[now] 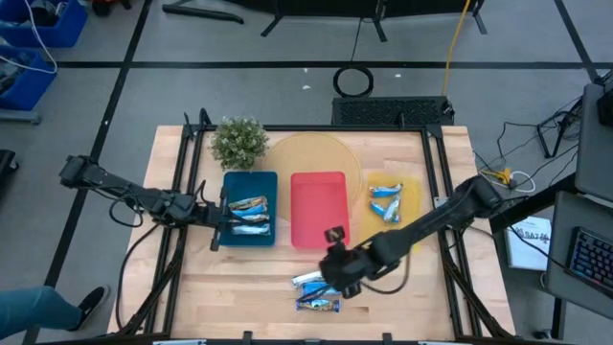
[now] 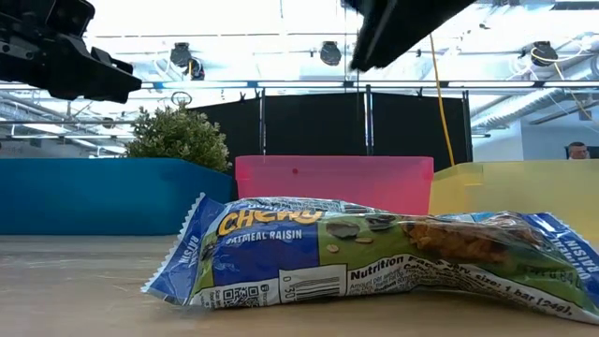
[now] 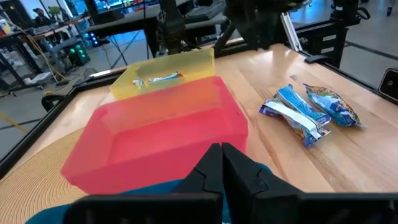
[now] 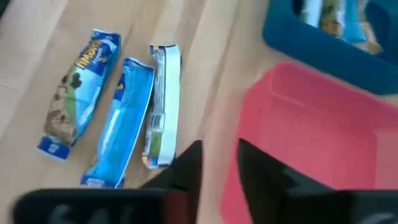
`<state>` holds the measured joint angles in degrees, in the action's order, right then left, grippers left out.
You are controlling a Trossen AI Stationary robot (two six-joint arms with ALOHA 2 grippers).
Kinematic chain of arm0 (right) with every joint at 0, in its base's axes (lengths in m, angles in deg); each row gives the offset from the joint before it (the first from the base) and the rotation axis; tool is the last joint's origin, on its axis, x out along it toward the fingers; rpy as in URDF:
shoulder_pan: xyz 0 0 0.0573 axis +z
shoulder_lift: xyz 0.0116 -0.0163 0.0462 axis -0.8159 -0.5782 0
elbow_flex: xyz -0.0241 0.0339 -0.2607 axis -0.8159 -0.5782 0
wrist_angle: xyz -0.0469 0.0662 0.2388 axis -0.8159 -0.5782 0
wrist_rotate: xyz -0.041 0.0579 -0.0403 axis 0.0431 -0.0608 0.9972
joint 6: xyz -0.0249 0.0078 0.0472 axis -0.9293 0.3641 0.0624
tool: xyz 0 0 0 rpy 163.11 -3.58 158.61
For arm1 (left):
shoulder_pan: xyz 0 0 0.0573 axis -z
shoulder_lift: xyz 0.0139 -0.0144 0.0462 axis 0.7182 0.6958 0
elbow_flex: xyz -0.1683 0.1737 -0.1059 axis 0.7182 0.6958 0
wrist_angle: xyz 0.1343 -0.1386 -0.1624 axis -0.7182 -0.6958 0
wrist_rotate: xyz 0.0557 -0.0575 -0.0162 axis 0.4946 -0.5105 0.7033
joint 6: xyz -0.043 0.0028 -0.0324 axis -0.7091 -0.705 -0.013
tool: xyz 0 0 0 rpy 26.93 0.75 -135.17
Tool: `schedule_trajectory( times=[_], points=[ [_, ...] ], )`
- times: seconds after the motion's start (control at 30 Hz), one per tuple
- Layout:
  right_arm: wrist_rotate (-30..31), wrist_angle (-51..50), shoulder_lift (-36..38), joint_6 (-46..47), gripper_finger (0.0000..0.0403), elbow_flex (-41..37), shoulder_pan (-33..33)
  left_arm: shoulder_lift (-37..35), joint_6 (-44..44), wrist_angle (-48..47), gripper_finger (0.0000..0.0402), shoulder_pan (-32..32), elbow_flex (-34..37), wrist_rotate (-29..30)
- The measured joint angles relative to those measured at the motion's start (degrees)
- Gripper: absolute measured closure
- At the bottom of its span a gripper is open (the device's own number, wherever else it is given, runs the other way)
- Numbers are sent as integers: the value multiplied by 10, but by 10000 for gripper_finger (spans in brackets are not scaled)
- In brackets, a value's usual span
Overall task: Pick and place Granola Bars by type
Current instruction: Put the blue granola bar into the red bin
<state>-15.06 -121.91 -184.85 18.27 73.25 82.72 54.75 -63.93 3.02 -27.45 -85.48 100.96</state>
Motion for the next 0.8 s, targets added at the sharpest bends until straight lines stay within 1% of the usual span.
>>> schedule_trajectory(
  times=[0.07, 0.13, 0.23, 0.33, 0.47, 0.6, 0.8],
  points=[
    [-21, -1, -30, -15, 273, 28, -7, 0, 0, 0, 384, 0, 0, 0],
    [-66, 0, -57, -28, 242, 49, -19, 0, 0, 0, 373, 0, 0, 0],
    [-93, 8, -84, -41, 222, 60, -36, 0, 0, 0, 362, 0, 0, 0],
    [-93, 15, -102, -64, 222, 60, -44, 0, -8, -3, 356, 0, 0, 0],
    [-95, 12, -122, -100, 240, 60, -43, 0, -12, -11, 356, 0, 0, -1],
    [-123, 20, -132, -107, 256, 60, -45, 0, -25, -15, 355, 0, 0, -2],
    [-125, 35, -132, -107, 263, 60, -39, 0, -35, -18, 355, 0, 0, -2]
  ],
)
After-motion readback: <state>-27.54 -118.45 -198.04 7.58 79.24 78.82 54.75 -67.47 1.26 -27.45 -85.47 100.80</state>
